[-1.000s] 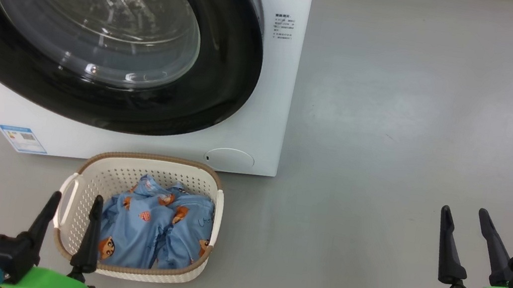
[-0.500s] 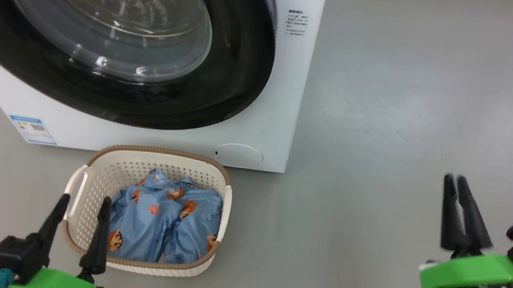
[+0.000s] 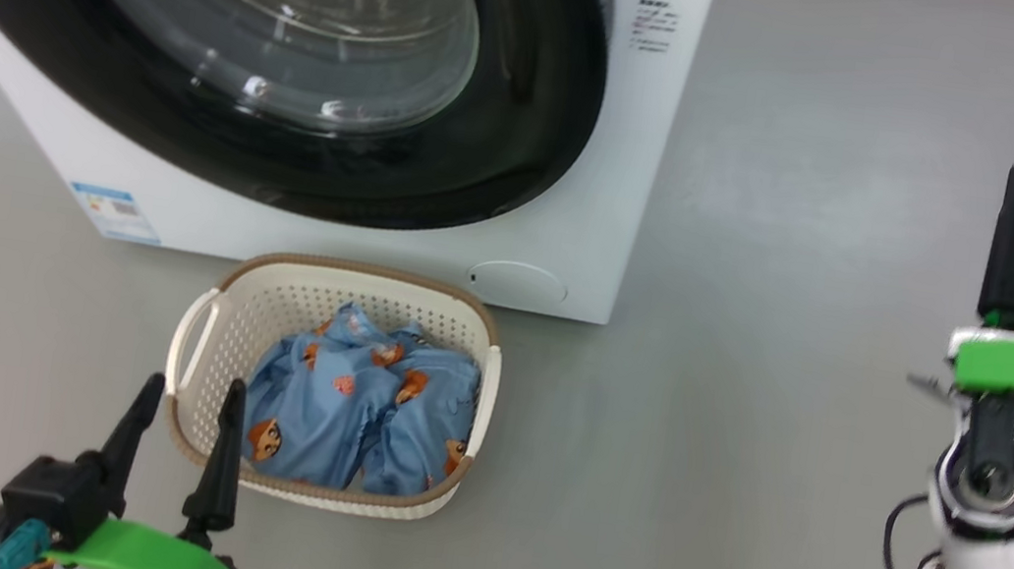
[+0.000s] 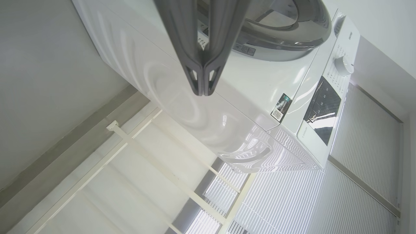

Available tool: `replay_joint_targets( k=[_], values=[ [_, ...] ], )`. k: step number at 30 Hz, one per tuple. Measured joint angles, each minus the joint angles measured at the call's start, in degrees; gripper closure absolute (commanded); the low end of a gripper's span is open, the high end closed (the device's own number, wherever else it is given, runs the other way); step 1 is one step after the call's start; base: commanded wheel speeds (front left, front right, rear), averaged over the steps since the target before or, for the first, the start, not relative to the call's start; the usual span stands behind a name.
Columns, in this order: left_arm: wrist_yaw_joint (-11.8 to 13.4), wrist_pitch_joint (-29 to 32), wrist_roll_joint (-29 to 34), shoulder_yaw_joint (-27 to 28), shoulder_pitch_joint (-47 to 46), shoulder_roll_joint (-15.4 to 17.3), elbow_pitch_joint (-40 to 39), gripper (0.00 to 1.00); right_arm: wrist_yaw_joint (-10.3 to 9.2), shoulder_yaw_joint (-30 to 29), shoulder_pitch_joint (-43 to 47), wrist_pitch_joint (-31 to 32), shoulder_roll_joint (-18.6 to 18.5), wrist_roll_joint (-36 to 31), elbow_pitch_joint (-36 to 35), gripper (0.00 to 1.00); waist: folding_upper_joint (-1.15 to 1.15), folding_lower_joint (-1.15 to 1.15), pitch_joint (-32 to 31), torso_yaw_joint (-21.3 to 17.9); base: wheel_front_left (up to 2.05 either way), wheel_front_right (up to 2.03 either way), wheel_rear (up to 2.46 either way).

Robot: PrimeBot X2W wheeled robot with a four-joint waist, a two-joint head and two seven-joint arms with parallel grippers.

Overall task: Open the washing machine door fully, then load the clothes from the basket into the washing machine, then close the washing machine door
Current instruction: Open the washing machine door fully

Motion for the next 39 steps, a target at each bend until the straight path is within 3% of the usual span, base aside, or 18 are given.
replay_joint_targets(
  k=[5,12,24,39],
  values=[
    [0.0,0.0,-0.62,-0.82,-1.62,-0.13,-0.03,0.0,0.0,3.94,-5.02,0.97,-3.42,14.88,0.04,1.0,0.0,0.0,1.52,1.8,0.0,0.0,0.0],
    [0.0,0.0,-3.03,-3.37,-2.67,-0.21,-0.03,0.0,0.0,4.57,-10.85,10.38,-8.35,27.96,0.03,1.0,0.0,0.0,3.87,4.5,0.0,0.0,0.0],
    [1.0,0.0,-6.84,-7.91,-5.38,-0.31,-1.14,0.0,0.0,6.79,-19.42,29.99,-14.0,31.72,3.91,1.0,0.0,0.01,8.7,8.97,0.0,0.0,0.0],
    [2.1,-0.14,-10.18,-12.06,-9.9,-0.46,-3.36,0.0,0.0,8.15,-30.92,44.61,-16.26,32.43,9.14,1.0,0.0,0.0,16.74,13.14,0.0,0.0,0.0]
  ],
)
